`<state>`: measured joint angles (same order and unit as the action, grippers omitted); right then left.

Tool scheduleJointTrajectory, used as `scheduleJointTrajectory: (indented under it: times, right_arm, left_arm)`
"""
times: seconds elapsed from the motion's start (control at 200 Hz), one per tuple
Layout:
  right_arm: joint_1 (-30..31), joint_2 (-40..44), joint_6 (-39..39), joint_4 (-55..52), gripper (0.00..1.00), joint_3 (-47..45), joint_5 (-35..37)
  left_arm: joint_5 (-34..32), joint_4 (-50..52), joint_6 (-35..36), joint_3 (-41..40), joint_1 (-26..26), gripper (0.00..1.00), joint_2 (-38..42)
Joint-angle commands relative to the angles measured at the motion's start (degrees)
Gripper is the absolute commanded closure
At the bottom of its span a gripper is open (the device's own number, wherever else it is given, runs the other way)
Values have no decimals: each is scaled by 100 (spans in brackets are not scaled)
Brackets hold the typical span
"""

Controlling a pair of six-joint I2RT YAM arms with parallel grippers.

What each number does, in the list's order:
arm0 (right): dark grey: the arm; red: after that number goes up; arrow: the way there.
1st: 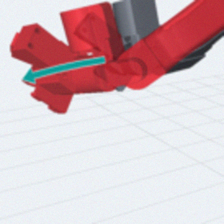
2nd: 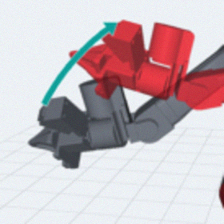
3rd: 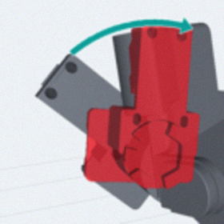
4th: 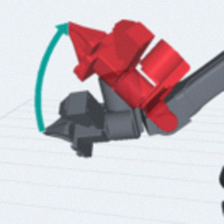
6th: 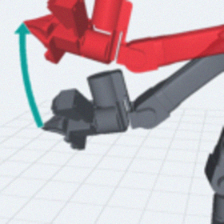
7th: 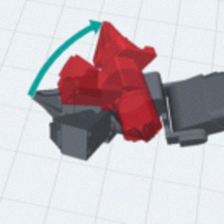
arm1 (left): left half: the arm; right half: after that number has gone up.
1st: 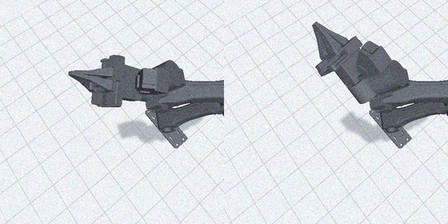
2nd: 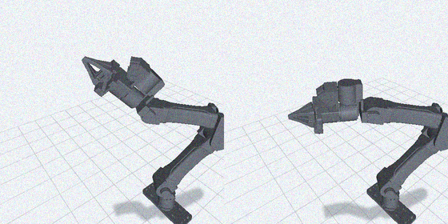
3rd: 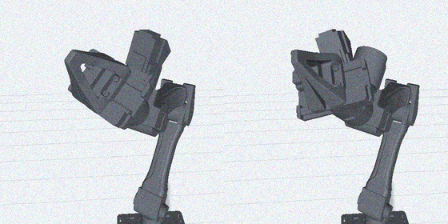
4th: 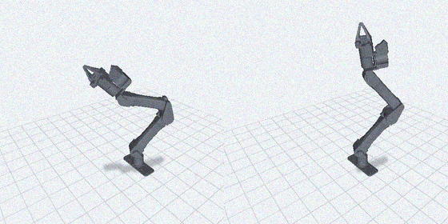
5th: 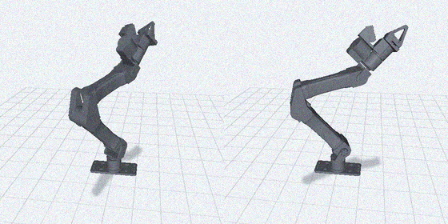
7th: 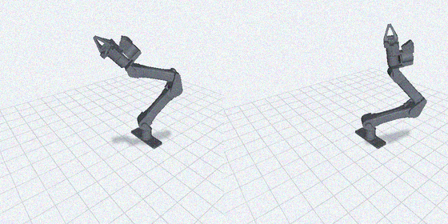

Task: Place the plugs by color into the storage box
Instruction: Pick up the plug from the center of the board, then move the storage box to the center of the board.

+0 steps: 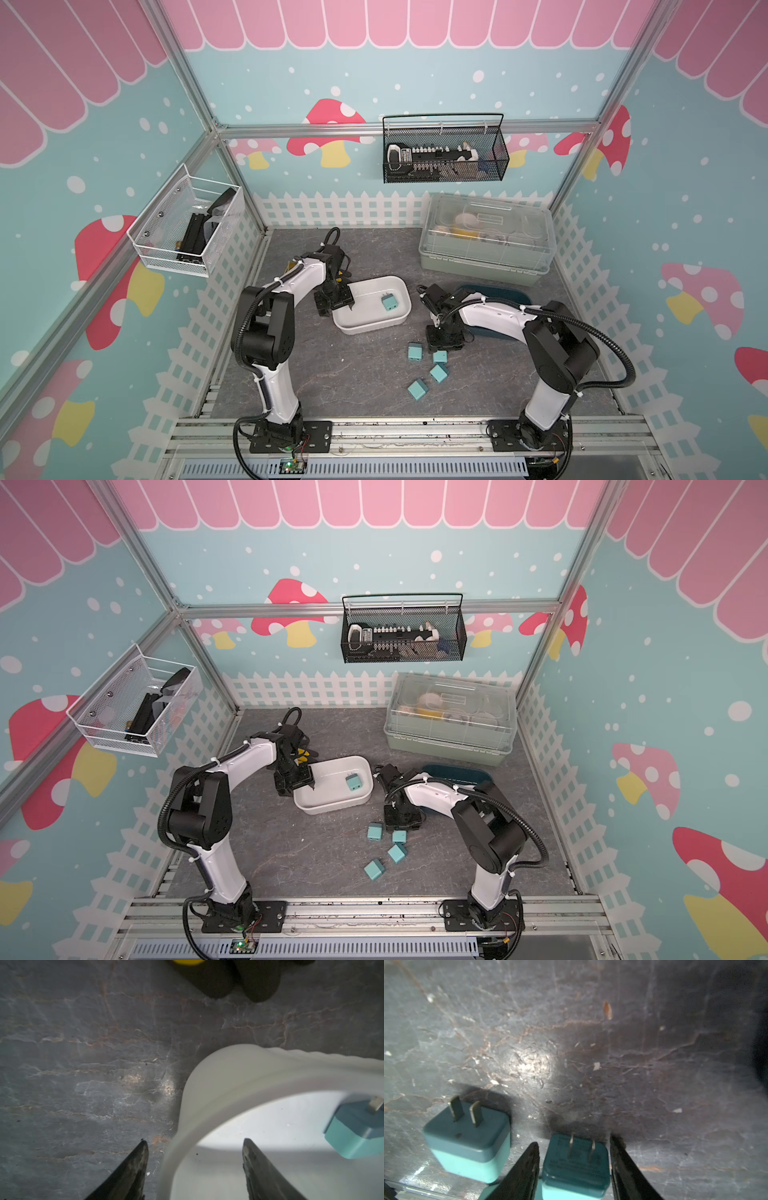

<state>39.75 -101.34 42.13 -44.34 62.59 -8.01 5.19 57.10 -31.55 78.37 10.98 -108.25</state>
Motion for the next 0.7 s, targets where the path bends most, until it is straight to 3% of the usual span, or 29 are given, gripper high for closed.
scheduleJointTrajectory:
  times: [0.0, 0.115, 0.25, 0.45, 0.695]
  right_arm:
    - [33, -231, 50, -13, 57, -228, -216]
    - [29, -200, 0, -22, 67, -200, -210]
    - [30, -115, -78, -145, 72, -44, -200]
    - [27, 47, -264, -628, 72, 519, -47]
    - [-13, 219, -458, -1242, 72, 1348, 178]
  left_arm:
    - [-232, 88, 133, 73, 68, 33, -21]
    - [-628, 211, 420, 78, 285, 39, 26]
    - [-712, 205, 575, -87, 404, 44, 191]
    - [-638, 161, 501, -234, 504, 44, 437]
    - [-639, 82, 395, -236, 986, 45, 507]
